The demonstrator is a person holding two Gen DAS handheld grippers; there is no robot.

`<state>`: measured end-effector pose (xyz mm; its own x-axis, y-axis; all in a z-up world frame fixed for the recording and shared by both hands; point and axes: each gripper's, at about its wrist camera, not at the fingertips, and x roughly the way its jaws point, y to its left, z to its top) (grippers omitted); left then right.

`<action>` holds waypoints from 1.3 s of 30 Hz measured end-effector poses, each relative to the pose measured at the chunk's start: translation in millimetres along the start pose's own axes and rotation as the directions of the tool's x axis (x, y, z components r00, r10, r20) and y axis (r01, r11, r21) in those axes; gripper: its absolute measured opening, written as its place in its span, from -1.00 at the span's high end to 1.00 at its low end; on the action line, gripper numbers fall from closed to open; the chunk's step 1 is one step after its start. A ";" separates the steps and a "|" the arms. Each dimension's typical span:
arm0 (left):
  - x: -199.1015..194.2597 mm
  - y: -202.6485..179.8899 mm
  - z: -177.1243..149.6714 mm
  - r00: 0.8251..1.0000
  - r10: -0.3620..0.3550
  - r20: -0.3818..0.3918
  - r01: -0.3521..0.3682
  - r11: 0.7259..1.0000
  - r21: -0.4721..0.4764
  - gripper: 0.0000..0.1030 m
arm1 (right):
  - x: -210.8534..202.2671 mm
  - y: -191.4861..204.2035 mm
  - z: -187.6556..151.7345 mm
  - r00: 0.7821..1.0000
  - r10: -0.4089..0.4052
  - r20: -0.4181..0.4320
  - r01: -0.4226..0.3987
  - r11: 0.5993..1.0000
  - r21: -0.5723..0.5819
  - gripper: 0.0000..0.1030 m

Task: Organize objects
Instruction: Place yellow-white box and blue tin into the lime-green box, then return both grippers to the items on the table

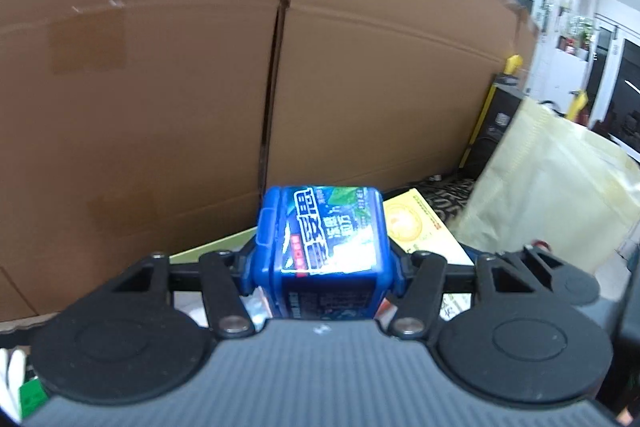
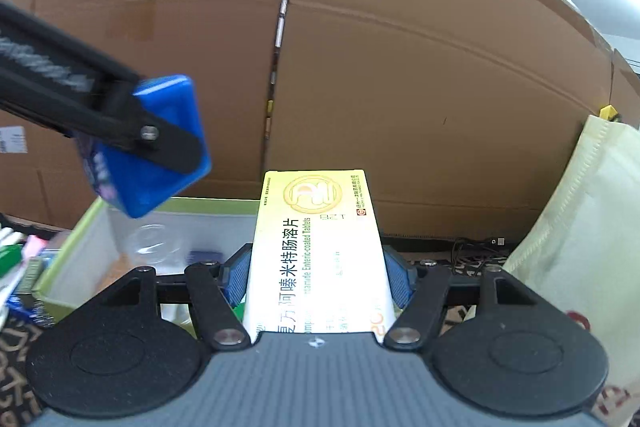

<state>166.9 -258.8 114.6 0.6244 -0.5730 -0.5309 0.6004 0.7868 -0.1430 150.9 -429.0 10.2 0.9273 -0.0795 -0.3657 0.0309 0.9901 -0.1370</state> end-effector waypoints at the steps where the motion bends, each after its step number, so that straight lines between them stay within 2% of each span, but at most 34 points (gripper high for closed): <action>1: 11.1 1.3 2.0 1.000 0.007 -0.016 -0.007 1.000 -0.010 -0.12 | 8.1 -0.6 0.8 1.000 -0.001 -0.010 0.001 1.000 0.002 -0.36; 7: 57.1 9.4 3.2 0.997 0.035 -0.062 -0.036 0.999 -0.023 -0.12 | 47.9 2.1 -0.4 0.999 0.035 -0.042 -0.033 0.999 0.037 -0.36; 8: 62.7 11.4 1.7 0.997 0.024 -0.067 -0.025 1.000 -0.018 -0.29 | 55.0 3.3 -2.4 0.998 0.046 -0.051 -0.044 0.998 0.043 -0.36; 9: 65.8 13.0 -0.6 0.997 0.015 -0.076 -0.016 1.000 -0.014 -0.66 | 62.8 5.0 -4.9 0.996 0.061 -0.068 -0.058 0.998 0.037 -0.37; 11: 65.3 18.3 -7.0 0.998 0.046 -0.053 -0.048 0.998 -0.029 -0.96 | 76.3 8.7 -9.3 0.987 0.076 -0.139 -0.076 0.997 0.004 -0.38; 12: 61.9 21.3 -10.2 0.998 0.055 -0.034 -0.056 0.998 -0.039 -1.00 | 79.0 10.4 -11.3 0.983 0.060 -0.175 -0.064 0.998 -0.014 -0.39; 14: 53.5 26.0 -13.9 0.999 0.046 -0.018 -0.047 0.998 -0.052 -1.00 | 68.5 9.8 -14.7 0.990 0.028 -0.137 -0.033 0.999 -0.037 -0.40; 16: 44.8 30.0 -17.5 0.999 0.044 -0.014 -0.045 0.997 -0.065 -1.00 | 49.2 7.0 -14.2 0.997 0.006 -0.078 -0.008 0.999 -0.034 -0.57; 19: 24.3 33.7 -24.0 0.999 0.041 0.002 -0.041 0.996 -0.073 -1.00 | 17.4 -3.6 -12.1 1.000 -0.016 -0.004 0.016 1.000 -0.012 -0.61; 23: -10.6 31.4 -37.6 0.997 0.077 0.018 -0.076 0.995 -0.060 -1.00 | -19.0 -5.4 -10.8 0.999 0.004 0.044 -0.006 0.999 0.039 -0.66; 27: -54.2 34.5 -55.1 0.988 0.157 -0.012 -0.157 0.987 -0.017 -1.00 | -58.3 7.0 -10.2 0.998 0.032 0.055 -0.035 0.997 0.067 -0.67; 33: -102.4 47.1 -86.2 0.981 0.195 -0.007 -0.195 0.980 -0.045 -1.00 | -86.2 37.1 -32.5 0.994 0.100 0.040 -0.104 0.991 0.089 -0.68; 39: -137.9 63.8 -121.4 0.958 0.288 0.003 -0.287 0.957 -0.042 -1.00 | -106.5 71.6 -56.4 0.986 0.166 0.001 -0.165 0.982 0.090 -0.68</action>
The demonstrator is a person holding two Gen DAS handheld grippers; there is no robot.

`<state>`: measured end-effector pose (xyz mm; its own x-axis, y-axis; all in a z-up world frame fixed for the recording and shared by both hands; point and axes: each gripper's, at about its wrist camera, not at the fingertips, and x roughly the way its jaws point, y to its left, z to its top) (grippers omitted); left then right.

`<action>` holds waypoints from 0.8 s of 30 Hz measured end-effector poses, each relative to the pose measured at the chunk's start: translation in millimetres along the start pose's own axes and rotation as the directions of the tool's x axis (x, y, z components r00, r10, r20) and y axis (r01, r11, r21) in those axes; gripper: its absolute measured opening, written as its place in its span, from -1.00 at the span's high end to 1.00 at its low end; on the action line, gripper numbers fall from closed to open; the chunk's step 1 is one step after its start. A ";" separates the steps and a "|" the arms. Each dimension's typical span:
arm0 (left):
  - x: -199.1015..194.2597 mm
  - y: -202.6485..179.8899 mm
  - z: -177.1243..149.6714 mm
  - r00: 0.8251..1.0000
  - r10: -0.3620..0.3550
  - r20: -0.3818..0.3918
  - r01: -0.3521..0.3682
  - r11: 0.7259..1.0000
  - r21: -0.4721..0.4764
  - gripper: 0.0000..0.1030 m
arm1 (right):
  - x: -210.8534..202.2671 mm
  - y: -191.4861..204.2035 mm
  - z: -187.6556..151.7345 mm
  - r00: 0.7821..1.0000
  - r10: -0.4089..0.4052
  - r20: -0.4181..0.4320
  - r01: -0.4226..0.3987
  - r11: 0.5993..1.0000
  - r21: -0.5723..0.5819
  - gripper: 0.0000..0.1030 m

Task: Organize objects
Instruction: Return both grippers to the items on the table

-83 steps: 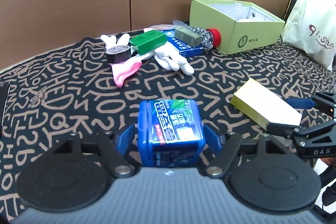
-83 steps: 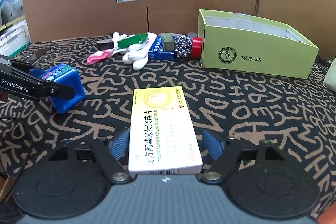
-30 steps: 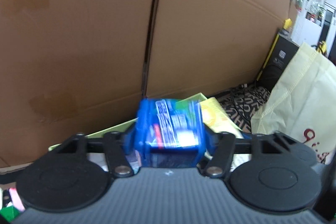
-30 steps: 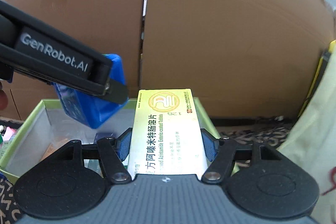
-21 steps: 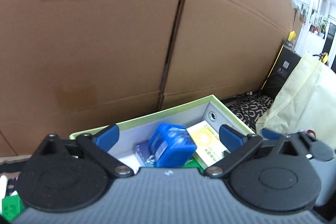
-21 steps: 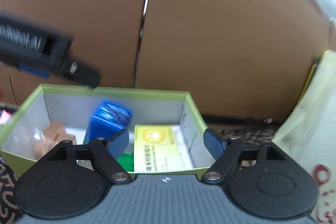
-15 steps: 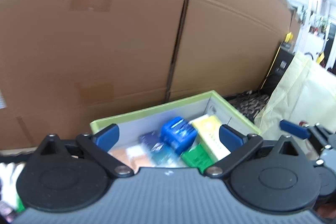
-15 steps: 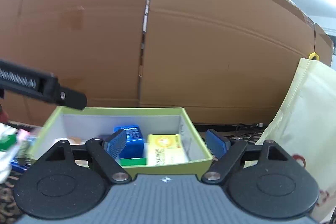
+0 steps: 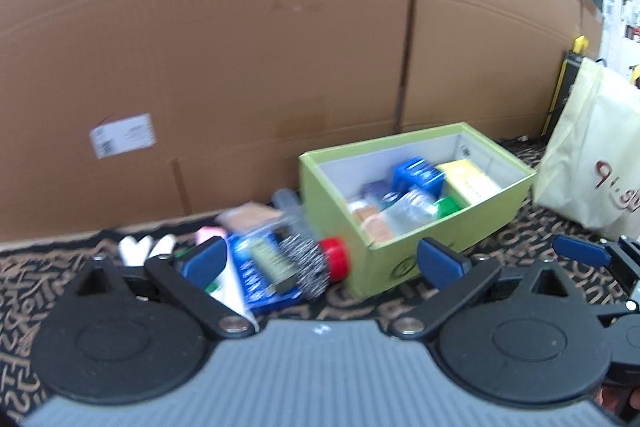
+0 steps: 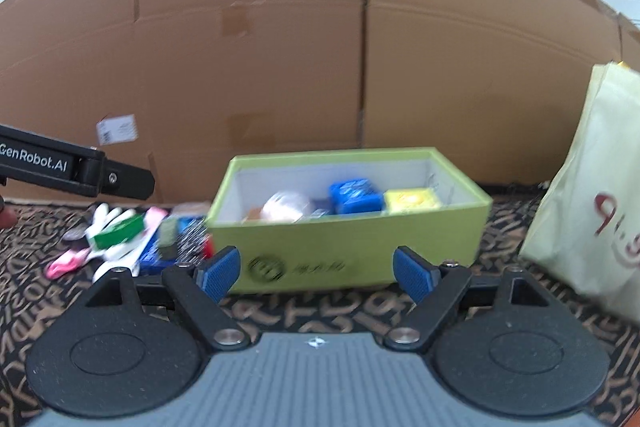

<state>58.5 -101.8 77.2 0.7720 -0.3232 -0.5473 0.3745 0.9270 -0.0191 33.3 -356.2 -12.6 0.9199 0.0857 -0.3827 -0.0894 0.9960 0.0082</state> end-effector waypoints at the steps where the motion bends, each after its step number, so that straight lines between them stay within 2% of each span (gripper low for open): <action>1: -1.1 5.4 -5.1 1.000 0.006 -0.007 -0.006 1.000 -0.013 -1.00 | 0.1 5.5 -4.5 1.000 0.012 -0.009 -0.012 1.000 -0.001 -0.68; 15: 4.6 79.4 -59.9 0.989 0.070 -0.134 -0.090 0.985 -0.149 -1.00 | 24.2 71.0 -32.0 0.981 0.132 -0.144 -0.133 0.991 0.005 -0.68; 22: 3.2 135.6 -90.6 0.980 0.096 -0.177 -0.132 0.970 -0.206 -1.00 | 38.7 107.3 -34.4 0.968 0.182 -0.171 -0.190 0.981 -0.031 -0.68; 24: 3.4 149.2 -94.0 0.978 0.097 -0.182 -0.138 0.964 -0.229 -0.94 | 45.0 120.9 -33.2 0.965 0.198 -0.173 -0.209 0.977 -0.048 -0.68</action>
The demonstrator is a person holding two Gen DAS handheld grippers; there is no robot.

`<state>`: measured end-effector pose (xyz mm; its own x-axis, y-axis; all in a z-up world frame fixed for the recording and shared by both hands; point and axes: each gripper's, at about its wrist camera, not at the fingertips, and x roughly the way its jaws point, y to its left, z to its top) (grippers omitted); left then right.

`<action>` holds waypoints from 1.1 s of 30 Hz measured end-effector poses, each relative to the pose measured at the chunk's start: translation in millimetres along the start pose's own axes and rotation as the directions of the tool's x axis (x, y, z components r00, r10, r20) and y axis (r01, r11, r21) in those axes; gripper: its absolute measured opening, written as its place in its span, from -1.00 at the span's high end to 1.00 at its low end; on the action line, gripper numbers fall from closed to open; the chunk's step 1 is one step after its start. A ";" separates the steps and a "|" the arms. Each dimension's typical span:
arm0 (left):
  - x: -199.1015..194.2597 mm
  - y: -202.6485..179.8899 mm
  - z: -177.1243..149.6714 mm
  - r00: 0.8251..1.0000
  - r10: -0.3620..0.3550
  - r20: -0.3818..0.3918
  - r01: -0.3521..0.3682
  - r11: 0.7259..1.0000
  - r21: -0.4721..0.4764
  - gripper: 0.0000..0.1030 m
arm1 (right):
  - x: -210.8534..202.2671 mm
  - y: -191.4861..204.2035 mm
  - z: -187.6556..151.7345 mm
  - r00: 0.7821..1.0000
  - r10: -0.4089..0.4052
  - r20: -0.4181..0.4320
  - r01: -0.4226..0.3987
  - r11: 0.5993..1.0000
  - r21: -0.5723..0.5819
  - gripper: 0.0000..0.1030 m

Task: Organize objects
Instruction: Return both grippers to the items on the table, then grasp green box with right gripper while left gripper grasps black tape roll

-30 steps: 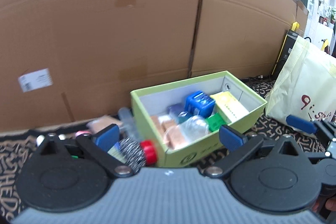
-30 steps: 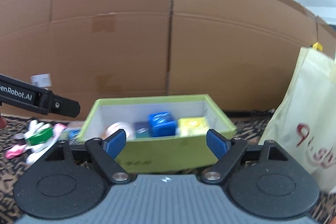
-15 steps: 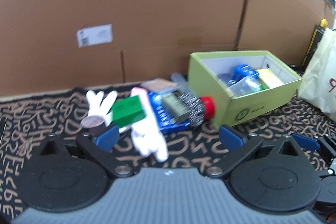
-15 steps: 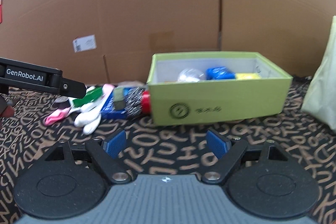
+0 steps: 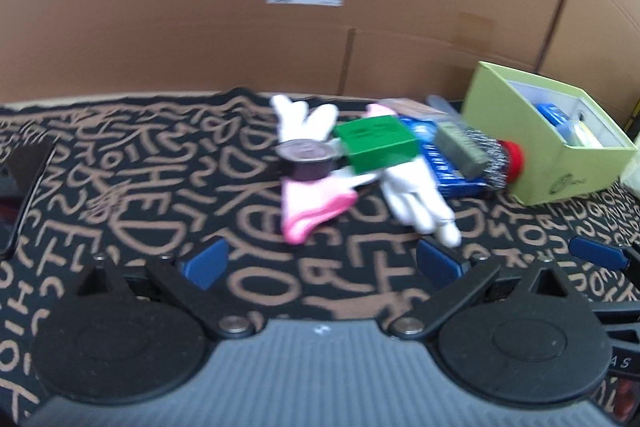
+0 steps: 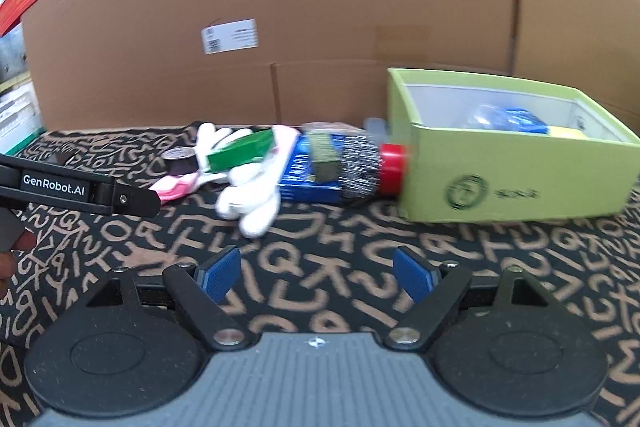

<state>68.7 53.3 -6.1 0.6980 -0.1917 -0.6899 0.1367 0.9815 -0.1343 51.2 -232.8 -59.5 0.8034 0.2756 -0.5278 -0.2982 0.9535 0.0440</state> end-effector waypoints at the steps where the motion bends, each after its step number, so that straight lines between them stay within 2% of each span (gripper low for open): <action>1: 0.9 6.1 0.5 1.000 -0.006 -0.001 0.006 1.000 -0.010 -0.92 | 4.9 6.0 1.9 1.000 0.010 0.000 -0.010 1.000 -0.010 -0.68; 6: 3.8 23.7 4.3 0.999 -0.041 -0.007 0.041 0.999 -0.027 -0.76 | 34.4 31.5 15.8 0.999 0.049 -0.010 -0.049 0.997 -0.051 -0.50; 13: 12.3 37.8 25.6 1.000 -0.014 0.024 0.015 0.999 -0.041 -0.70 | 80.1 57.4 48.8 0.999 0.032 0.035 -0.027 0.993 -0.116 -0.50; 17: 19.8 46.8 33.9 1.000 -0.013 0.019 0.014 0.998 -0.060 -0.64 | 110.2 69.4 62.9 0.999 0.042 0.014 -0.040 0.991 -0.126 -0.50; 18: 22.9 46.6 35.3 1.000 -0.013 0.018 0.014 0.998 -0.053 -0.63 | 117.4 71.7 64.0 0.999 0.039 0.002 -0.039 0.990 -0.133 -0.46; 19: 26.4 45.2 36.7 1.000 -0.014 0.015 0.015 0.999 -0.044 -0.62 | 122.0 73.0 64.2 1.000 0.030 -0.005 -0.031 0.990 -0.140 -0.28; 20: 30.2 43.5 38.3 1.000 -0.017 0.014 0.017 0.999 -0.035 -0.58 | 122.4 72.0 63.7 1.000 0.023 -0.006 -0.024 0.990 -0.141 -0.29; 25: 58.2 29.4 49.9 1.000 -0.027 -0.010 0.027 0.999 -0.020 -0.50 | 83.5 48.9 50.1 0.998 0.035 0.047 -0.031 0.996 -0.078 -0.29; 29: 83.9 18.0 56.1 0.998 -0.034 -0.045 0.034 0.999 0.000 -0.35 | 41.2 29.2 28.9 0.996 0.071 0.051 -0.070 0.997 -0.011 -0.29; 32: 87.8 18.5 59.6 0.992 -0.103 -0.069 0.101 0.994 -0.030 0.18 | 10.4 21.4 10.0 0.996 0.082 0.044 -0.083 0.997 0.007 -0.29; 33: 83.9 18.5 59.3 0.992 -0.104 -0.072 0.102 0.994 -0.035 0.19 | 1.5 20.8 4.3 0.996 0.081 0.042 -0.081 0.997 -0.001 -0.29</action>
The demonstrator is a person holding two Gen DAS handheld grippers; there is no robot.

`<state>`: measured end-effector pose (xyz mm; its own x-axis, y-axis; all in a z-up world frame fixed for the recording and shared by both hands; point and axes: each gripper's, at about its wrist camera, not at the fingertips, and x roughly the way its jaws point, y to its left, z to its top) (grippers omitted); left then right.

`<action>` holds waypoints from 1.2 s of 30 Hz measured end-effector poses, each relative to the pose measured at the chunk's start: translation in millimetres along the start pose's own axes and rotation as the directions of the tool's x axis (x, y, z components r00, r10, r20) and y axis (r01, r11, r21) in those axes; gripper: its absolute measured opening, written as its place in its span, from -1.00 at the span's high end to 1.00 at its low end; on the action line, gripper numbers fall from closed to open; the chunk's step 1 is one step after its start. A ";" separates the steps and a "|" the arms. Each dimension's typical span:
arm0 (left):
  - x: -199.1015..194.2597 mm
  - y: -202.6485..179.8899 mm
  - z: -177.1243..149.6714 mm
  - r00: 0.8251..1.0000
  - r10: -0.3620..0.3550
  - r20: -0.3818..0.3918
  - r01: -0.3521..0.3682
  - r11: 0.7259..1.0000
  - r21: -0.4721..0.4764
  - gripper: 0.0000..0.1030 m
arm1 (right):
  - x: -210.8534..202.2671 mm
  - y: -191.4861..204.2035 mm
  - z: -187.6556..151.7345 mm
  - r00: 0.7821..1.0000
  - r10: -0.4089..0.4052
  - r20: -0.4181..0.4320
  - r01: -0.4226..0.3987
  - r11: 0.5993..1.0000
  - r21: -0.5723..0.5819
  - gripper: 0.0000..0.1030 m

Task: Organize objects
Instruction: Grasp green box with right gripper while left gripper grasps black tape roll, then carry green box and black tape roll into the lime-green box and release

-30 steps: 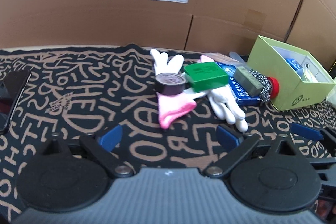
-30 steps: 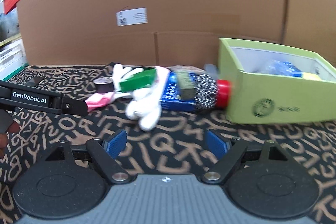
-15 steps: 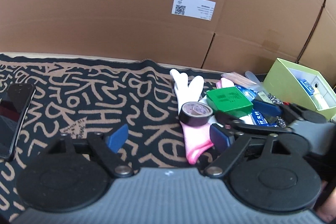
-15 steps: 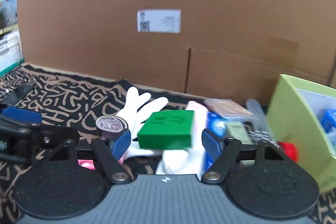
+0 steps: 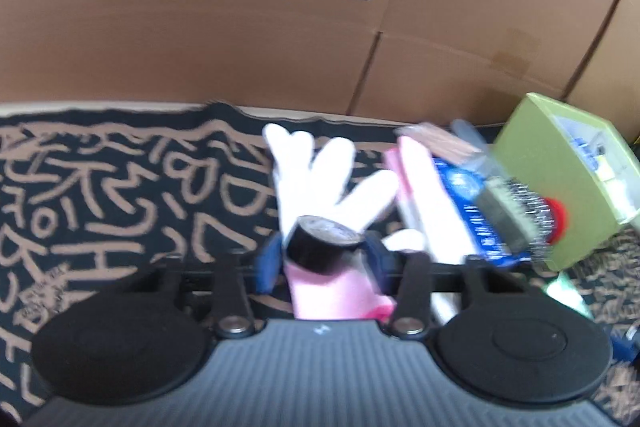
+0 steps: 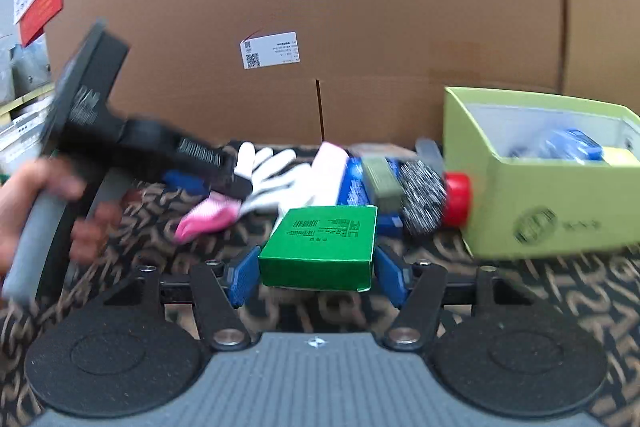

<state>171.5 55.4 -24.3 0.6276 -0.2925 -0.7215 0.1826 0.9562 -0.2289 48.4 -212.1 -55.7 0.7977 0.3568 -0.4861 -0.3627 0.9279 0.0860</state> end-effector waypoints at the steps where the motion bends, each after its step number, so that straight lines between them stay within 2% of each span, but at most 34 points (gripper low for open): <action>1: -4.6 -2.1 -1.6 1.000 0.009 0.005 -0.009 1.000 0.014 0.19 | -8.4 -0.1 -5.1 1.000 -0.002 -0.006 0.002 1.000 -0.011 -0.29; 4: -24.6 -6.7 -15.1 1.000 0.005 0.016 -0.006 0.997 0.071 0.20 | -26.6 -1.7 -19.0 1.000 -0.007 -0.031 0.006 1.000 -0.024 -0.28; 6: -42.3 -7.6 -29.1 1.000 -0.026 0.009 0.026 0.995 0.092 0.20 | -37.4 -3.7 -27.5 0.999 -0.013 -0.043 0.011 0.999 -0.035 -0.28; 11: -85.8 -14.6 -80.6 0.996 -0.081 -0.030 0.085 0.984 0.159 0.19 | -61.7 -6.9 -46.7 0.996 -0.047 -0.073 0.041 0.996 -0.084 -0.28; 14: -94.6 -20.0 -107.6 0.996 -0.064 -0.065 0.076 0.977 0.201 0.16 | -65.4 -11.7 -54.5 0.992 -0.068 -0.105 0.060 0.995 -0.080 -0.29; 16: -98.5 -23.6 -115.7 0.999 -0.021 -0.040 0.030 0.970 0.241 0.04 | -65.0 -14.1 -58.0 0.990 -0.082 -0.116 0.075 0.995 -0.063 -0.29; 18: -102.1 -26.0 -117.0 1.000 0.001 -0.017 0.003 0.968 0.252 -0.19 | -66.2 -16.3 -60.0 0.990 -0.084 -0.113 0.080 0.996 -0.038 -0.29; 20: -103.7 -28.0 -116.1 1.000 -0.006 -0.016 0.009 0.968 0.252 -0.19 | -65.8 -17.6 -59.8 0.991 -0.076 -0.109 0.075 0.997 -0.020 -0.38; 24: -102.9 -32.6 -119.8 1.000 0.006 -0.028 0.002 0.960 0.281 -0.13 | -62.3 -15.7 -59.3 0.992 -0.079 -0.099 0.077 0.997 -0.025 -0.42; 28: -97.1 -28.7 -119.0 1.000 0.017 -0.026 -0.010 0.965 0.262 -0.13 | -54.4 -16.4 -58.0 0.990 -0.089 -0.109 0.088 0.996 -0.020 -0.42; 29: -96.0 -27.9 -117.9 1.000 0.014 -0.026 -0.007 0.967 0.256 -0.08 | -52.3 -16.8 -57.7 0.990 -0.089 -0.111 0.088 0.996 -0.017 -0.42; 30: -95.4 -27.7 -117.0 1.000 0.010 -0.025 -0.004 0.967 0.253 0.13 | -50.1 -17.2 -57.6 0.990 -0.090 -0.112 0.089 0.996 -0.013 -0.42; 32: -94.5 -28.8 -115.8 1.000 0.018 -0.022 -0.012 0.965 0.262 0.33 | -46.4 -18.1 -57.7 0.989 -0.096 -0.116 0.096 0.995 -0.008 -0.42; 35: -93.8 -30.3 -115.7 1.000 0.024 -0.017 -0.019 0.964 0.264 0.36 | -44.4 -17.3 -58.6 0.989 -0.105 -0.109 0.103 0.995 -0.015 -0.38; 36: -93.9 -31.2 -116.0 1.000 0.027 -0.014 -0.022 0.964 0.266 0.36 | -44.4 -17.1 -58.8 0.989 -0.107 -0.105 0.106 0.994 -0.020 -0.27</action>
<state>19.1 51.6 -25.2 0.6216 -0.2666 -0.7366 0.3629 0.9313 -0.0308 -9.1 -250.2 -86.7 0.7771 0.2418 -0.5811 -0.2858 0.9581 0.0165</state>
